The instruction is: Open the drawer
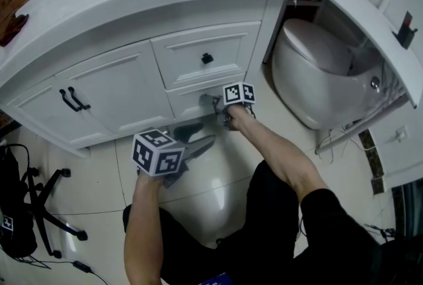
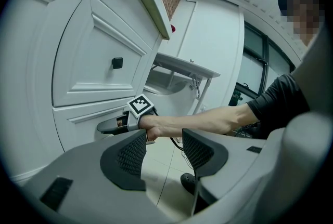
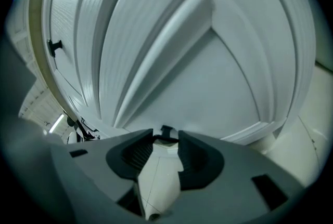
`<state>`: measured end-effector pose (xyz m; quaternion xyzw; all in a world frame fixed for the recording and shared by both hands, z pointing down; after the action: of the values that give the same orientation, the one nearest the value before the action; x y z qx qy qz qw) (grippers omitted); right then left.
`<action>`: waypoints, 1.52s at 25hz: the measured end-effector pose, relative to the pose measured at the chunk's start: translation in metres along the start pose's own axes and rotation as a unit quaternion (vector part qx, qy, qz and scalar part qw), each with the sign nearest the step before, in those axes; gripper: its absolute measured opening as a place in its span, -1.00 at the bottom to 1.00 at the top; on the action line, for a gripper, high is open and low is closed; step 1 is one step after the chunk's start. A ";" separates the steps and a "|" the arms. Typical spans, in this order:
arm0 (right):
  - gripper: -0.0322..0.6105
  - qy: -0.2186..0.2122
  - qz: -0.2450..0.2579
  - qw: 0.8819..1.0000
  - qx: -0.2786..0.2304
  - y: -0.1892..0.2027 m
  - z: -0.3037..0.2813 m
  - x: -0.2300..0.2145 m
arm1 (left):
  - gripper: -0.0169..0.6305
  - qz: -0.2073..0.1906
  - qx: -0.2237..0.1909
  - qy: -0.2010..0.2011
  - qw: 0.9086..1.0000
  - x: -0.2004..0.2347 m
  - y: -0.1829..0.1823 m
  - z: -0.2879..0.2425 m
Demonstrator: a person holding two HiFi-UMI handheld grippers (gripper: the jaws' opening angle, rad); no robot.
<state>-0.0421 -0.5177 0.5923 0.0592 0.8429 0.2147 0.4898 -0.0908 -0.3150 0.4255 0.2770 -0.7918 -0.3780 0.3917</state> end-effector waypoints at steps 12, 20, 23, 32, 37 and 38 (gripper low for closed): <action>-0.37 0.009 0.024 1.000 0.011 0.001 0.001 0.002 | -0.28 -0.001 0.001 0.000 1.000 -0.002 -0.001 -0.001; -0.37 0.009 0.027 0.999 0.018 0.003 0.003 0.002 | -0.28 -0.004 0.001 0.001 1.000 -0.005 -0.003 0.000; -0.38 0.008 0.032 0.999 0.030 0.009 0.007 0.004 | -0.28 -0.006 0.000 0.003 1.000 -0.008 -0.003 0.001; -0.38 0.032 0.070 0.995 0.063 0.032 0.020 0.010 | -0.28 -0.013 0.000 0.009 1.000 -0.026 -0.002 -0.002; -0.38 0.041 0.082 0.993 0.071 0.041 0.026 0.012 | -0.28 -0.020 0.001 0.008 1.000 -0.039 0.001 0.003; -0.38 0.043 0.085 0.993 0.073 0.043 0.028 0.012 | -0.28 -0.020 0.000 0.008 1.000 -0.041 0.002 0.005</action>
<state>-0.0296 -0.4666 0.5887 0.1568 0.8687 0.1952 0.4274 -0.0726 -0.2819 0.4080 0.2956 -0.7830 -0.3838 0.3902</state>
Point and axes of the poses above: the fingertips, and each gripper's own axes: z backward along the fingers, x to its left, y out of its underside, the point moved 4 cm from there along z, backward along the fingers, and after that the axes turned 2 degrees about x, right-handed, at the moved point
